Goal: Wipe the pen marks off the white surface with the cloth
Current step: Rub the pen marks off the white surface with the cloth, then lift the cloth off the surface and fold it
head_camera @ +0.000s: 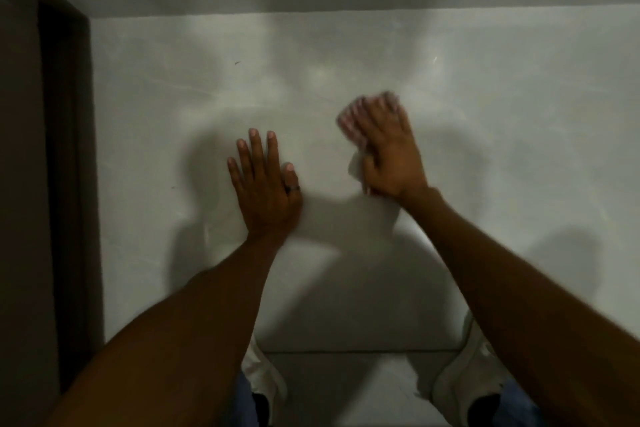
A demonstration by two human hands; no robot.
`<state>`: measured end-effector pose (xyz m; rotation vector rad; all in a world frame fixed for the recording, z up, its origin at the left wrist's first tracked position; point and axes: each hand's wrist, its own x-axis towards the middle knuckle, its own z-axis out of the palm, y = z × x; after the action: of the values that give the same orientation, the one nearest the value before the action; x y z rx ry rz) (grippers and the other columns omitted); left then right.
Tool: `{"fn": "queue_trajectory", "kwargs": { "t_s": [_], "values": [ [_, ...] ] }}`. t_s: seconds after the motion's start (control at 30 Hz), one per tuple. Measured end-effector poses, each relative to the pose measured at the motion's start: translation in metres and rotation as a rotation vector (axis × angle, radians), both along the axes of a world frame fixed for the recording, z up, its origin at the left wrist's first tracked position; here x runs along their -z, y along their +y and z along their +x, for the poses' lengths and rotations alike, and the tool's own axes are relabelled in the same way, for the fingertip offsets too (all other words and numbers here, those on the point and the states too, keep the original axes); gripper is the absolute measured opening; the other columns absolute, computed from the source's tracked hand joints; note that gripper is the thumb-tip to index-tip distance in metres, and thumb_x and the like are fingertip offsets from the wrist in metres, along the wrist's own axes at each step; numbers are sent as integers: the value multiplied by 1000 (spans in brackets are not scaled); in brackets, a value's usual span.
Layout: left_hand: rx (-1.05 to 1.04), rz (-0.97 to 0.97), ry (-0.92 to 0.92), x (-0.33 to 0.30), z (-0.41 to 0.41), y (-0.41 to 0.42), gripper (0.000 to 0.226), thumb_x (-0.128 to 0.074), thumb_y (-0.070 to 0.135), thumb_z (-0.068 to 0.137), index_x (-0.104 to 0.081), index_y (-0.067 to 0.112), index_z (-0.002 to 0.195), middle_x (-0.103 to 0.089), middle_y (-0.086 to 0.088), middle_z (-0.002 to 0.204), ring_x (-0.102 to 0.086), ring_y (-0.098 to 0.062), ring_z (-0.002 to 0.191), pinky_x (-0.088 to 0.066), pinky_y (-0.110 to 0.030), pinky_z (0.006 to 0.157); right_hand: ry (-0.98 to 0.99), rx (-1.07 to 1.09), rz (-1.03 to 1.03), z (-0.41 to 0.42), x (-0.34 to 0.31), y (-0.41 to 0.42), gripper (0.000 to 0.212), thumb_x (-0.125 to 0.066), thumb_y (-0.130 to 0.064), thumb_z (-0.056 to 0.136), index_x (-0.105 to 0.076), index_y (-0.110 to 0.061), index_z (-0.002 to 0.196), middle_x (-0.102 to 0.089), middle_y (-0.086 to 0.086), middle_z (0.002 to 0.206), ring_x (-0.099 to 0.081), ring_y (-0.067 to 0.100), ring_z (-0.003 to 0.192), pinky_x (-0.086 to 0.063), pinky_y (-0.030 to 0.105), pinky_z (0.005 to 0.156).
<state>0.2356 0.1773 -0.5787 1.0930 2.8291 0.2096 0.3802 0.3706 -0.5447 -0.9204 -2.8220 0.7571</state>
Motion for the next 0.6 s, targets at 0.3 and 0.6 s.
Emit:
{"fn": "queue_trajectory", "kwargs": {
  "t_s": [0.3, 0.6],
  "values": [
    [-438, -292, -1225, -163, -53, 21, 67, -36, 57, 114, -44, 13, 165, -48, -14, 166, -46, -32, 151, -36, -40, 126, -231, 513, -951, 40, -115, -112, 57, -58, 0, 103, -55, -18, 157, -45, 15, 171, -55, 29, 148, -26, 50, 138],
    [-844, 561, -1752, -452, -47, -25, 53, -66, 44, 103, -62, 18, 150, -72, -9, 144, -70, -32, 132, -59, -46, 109, 317, 539, -1123, -122, -415, -131, 47, -49, -24, 113, -45, -36, 158, -35, -10, 176, -25, -4, 163, -24, 26, 135]
  ]
}}
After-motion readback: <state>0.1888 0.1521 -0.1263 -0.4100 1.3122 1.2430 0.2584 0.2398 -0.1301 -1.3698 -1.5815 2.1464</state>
